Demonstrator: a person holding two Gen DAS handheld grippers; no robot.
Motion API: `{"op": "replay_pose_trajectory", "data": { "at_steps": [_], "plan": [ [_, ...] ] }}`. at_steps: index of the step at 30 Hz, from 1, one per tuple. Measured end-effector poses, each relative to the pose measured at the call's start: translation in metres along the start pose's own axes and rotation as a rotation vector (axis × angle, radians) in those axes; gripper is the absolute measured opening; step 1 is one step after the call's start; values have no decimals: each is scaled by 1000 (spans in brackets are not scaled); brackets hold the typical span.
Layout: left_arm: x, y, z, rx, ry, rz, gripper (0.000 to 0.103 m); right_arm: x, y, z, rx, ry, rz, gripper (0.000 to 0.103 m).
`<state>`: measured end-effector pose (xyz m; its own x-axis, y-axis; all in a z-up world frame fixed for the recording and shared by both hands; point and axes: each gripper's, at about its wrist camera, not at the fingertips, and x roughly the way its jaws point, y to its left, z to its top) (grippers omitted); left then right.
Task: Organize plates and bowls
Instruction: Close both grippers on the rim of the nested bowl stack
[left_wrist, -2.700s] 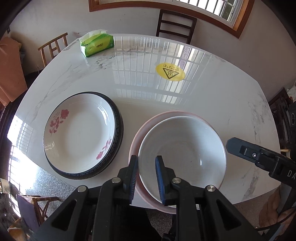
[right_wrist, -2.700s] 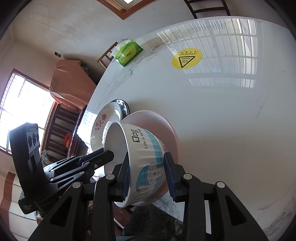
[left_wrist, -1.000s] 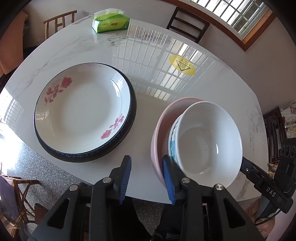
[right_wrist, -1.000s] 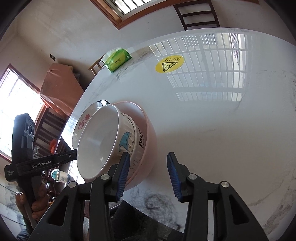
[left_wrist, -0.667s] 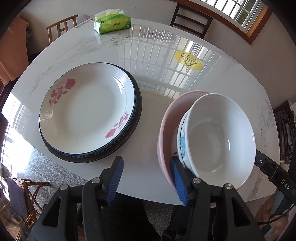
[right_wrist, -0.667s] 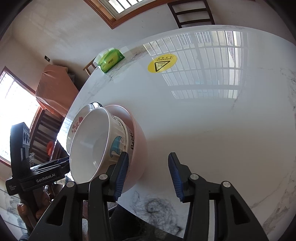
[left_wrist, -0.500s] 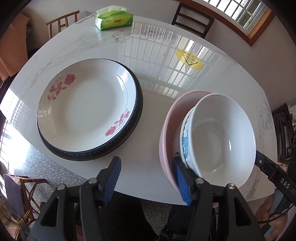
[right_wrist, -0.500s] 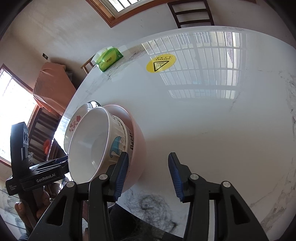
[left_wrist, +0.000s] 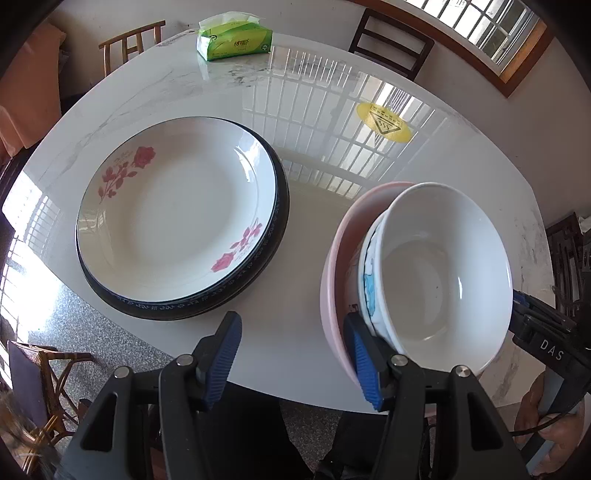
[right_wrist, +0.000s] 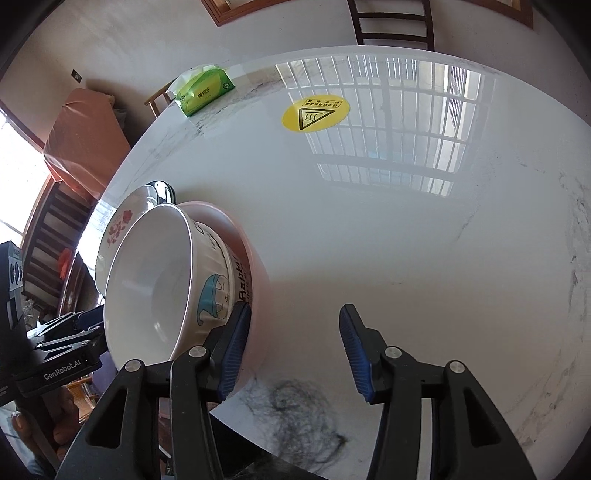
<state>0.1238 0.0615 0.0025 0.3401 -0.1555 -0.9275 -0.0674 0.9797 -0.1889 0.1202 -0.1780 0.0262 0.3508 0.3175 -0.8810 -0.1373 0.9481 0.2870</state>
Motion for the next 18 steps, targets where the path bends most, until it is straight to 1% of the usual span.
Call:
{"op": "replay_pose_trajectory", "data": {
  "at_steps": [3, 8, 12, 15, 18],
  "plan": [
    [1, 1, 2, 3, -3, -3, 59, 1, 3, 0, -26, -2, -23, 47],
    [1, -1, 4, 14, 11, 6, 58, 3, -1, 1, -8, 11, -7, 48],
    [1, 0, 3, 22, 12, 3, 56, 3, -1, 1, -35, -1, -16, 54],
    [0, -3, 3, 28, 9, 0, 49, 6, -5, 3, -32, 8, -7, 60],
    [-2, -9, 1, 44, -6, 6, 34, 6, -4, 4, -37, 12, -6, 60]
  ]
}}
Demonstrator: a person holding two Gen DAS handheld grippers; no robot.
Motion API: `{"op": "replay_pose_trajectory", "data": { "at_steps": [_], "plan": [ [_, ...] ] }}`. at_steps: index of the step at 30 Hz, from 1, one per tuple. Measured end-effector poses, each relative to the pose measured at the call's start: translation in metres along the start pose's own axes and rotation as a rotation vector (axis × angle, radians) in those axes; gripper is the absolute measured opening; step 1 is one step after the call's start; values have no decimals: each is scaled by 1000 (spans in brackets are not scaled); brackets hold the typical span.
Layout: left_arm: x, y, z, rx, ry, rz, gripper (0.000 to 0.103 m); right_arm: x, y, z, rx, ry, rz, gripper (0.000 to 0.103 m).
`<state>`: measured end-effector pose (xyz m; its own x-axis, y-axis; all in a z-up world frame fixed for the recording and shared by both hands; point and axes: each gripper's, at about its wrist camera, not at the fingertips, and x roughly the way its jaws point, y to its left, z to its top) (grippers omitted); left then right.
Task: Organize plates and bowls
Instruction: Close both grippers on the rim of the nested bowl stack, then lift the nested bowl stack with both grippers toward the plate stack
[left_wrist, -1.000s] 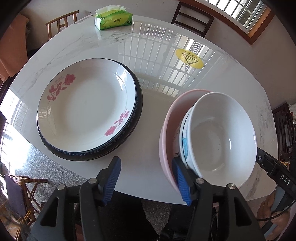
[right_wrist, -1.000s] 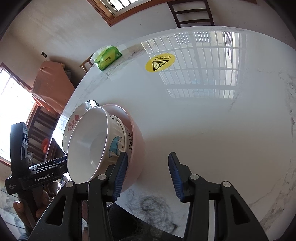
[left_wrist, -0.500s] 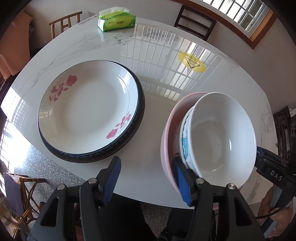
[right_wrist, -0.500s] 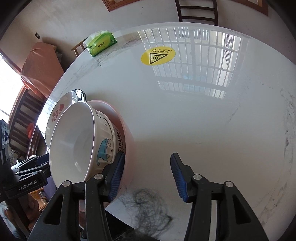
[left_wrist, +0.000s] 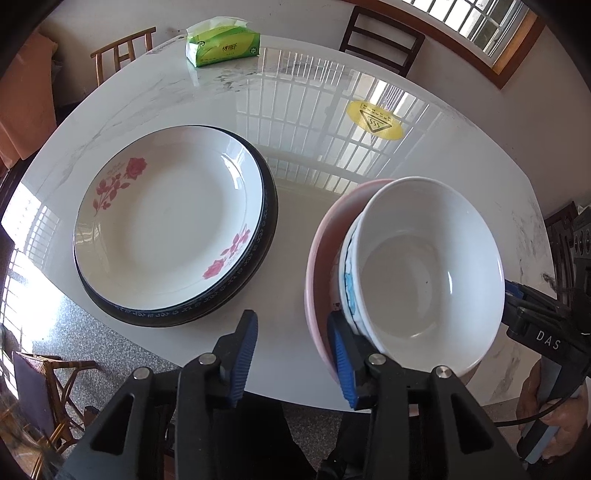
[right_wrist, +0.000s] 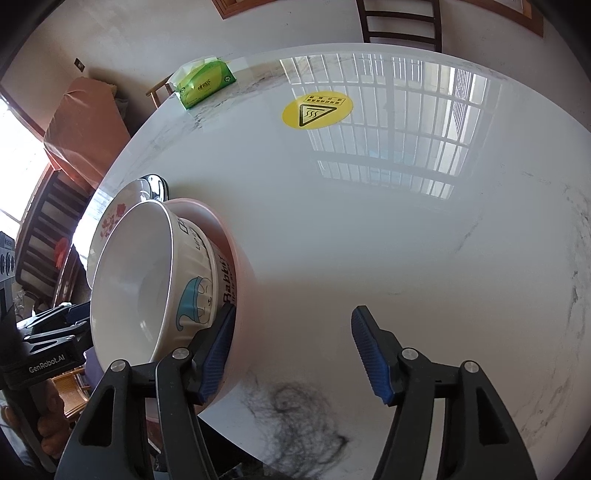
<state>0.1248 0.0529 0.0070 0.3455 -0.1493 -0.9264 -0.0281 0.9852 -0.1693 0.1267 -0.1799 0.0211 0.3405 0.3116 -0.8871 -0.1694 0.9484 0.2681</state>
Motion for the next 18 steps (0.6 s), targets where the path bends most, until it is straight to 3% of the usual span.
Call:
{"op": "replay_pose_trajectory", "data": {
  "at_steps": [2, 4, 6, 8, 18],
  "plan": [
    [-2, -5, 1, 16, -12, -3, 18, 1, 0, 1, 2, 5, 12, 58],
    [-4, -10, 2, 31, -26, 5, 11, 3, 1, 1, -4, 3, 57, 48],
    [-5, -12, 1, 35, -42, 18, 11, 1, 6, 1, -16, 2, 112, 23],
    [-5, -8, 1, 17, -43, -3, 11, 0, 14, 2, -37, 0, 123, 11],
    [-14, -2, -3, 7, -57, -25, 9, 0, 10, -6, 31, 2, 168, 15]
  ]
}}
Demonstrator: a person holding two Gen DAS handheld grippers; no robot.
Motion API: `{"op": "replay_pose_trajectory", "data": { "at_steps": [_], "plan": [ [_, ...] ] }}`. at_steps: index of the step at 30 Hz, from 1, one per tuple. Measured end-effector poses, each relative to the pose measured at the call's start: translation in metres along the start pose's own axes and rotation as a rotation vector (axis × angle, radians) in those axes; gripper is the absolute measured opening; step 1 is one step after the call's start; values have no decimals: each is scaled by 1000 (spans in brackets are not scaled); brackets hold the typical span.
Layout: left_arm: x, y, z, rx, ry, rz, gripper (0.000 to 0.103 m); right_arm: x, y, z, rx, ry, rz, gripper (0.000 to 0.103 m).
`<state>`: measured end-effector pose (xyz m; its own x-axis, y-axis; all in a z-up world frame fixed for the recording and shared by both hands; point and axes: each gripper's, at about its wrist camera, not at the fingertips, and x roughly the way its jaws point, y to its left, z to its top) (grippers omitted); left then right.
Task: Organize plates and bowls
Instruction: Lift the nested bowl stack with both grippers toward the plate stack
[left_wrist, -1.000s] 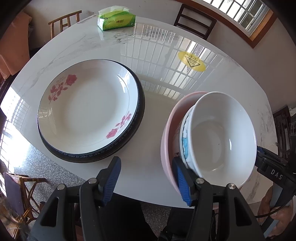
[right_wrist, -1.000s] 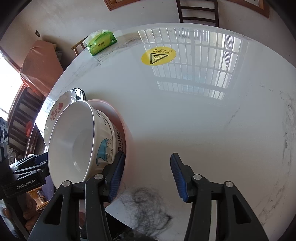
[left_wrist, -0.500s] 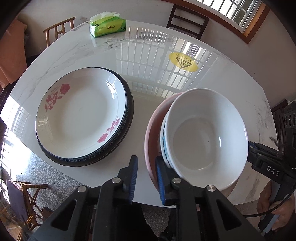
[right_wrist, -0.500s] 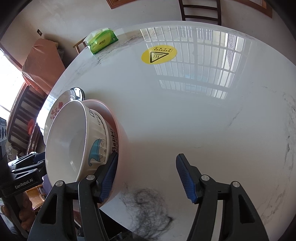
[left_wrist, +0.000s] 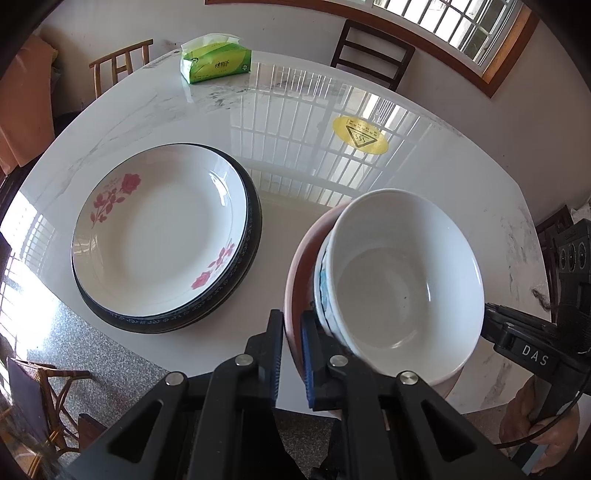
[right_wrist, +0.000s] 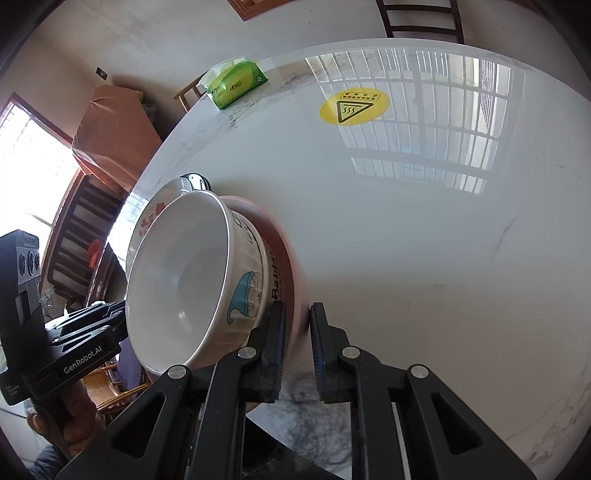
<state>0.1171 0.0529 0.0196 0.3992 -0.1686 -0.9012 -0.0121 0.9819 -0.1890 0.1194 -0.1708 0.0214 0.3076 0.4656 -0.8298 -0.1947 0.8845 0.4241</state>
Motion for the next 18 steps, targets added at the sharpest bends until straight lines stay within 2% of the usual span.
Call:
{"op": "replay_pose_trajectory", "data": {
  "at_steps": [18],
  "plan": [
    [-13, -14, -1, 32, -48, 14, 8, -10, -5, -5, 45, -42, 35, 15]
  ]
}}
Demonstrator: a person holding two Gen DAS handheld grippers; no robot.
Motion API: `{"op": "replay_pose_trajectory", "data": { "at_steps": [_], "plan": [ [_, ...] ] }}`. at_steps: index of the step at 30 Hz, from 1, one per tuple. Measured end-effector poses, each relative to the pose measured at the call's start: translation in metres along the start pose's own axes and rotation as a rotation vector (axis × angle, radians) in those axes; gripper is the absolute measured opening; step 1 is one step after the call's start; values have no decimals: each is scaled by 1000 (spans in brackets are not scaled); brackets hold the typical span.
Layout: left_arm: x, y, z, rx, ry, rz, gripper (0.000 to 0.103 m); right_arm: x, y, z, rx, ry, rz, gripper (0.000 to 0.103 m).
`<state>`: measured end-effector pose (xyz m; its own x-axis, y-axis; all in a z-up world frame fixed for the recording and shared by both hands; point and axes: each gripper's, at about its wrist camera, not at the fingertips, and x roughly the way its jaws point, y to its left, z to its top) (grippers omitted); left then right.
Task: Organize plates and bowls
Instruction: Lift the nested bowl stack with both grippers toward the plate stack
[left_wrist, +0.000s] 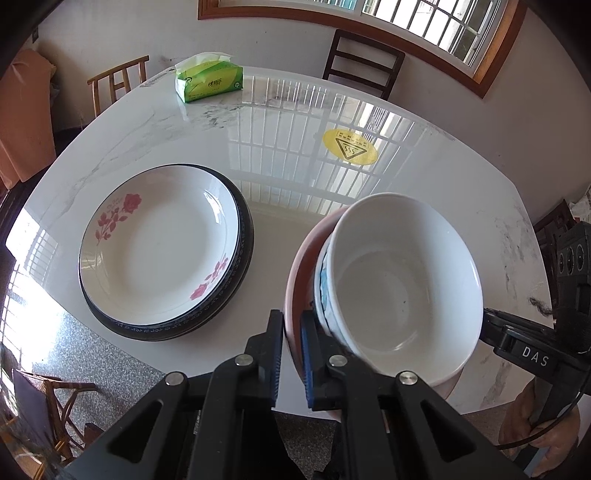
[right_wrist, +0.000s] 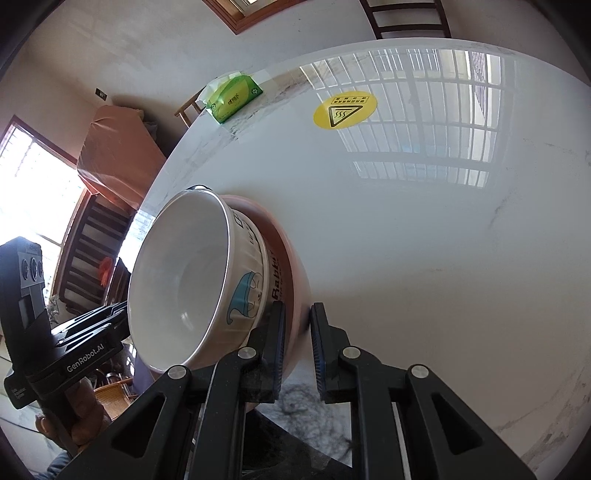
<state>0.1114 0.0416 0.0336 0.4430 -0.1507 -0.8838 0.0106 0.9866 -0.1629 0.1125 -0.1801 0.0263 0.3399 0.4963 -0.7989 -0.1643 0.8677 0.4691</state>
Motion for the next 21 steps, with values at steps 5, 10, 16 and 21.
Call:
{"op": "replay_pose_trajectory", "data": {
  "at_steps": [5, 10, 16, 21],
  "plan": [
    [1, 0, 1, 4, 4, 0, 8, -2, -3, -3, 13, -1, 11, 16],
    [-1, -1, 2, 6, 0, -1, 8, -3, -5, -5, 21, -3, 16, 16],
    [-3, -1, 2, 6, -5, -4, 8, -6, -5, -5, 19, -10, 16, 16],
    [-5, 1, 2, 3, -8, -7, 8, -8, -3, -5, 19, -15, 14, 16]
  ]
}}
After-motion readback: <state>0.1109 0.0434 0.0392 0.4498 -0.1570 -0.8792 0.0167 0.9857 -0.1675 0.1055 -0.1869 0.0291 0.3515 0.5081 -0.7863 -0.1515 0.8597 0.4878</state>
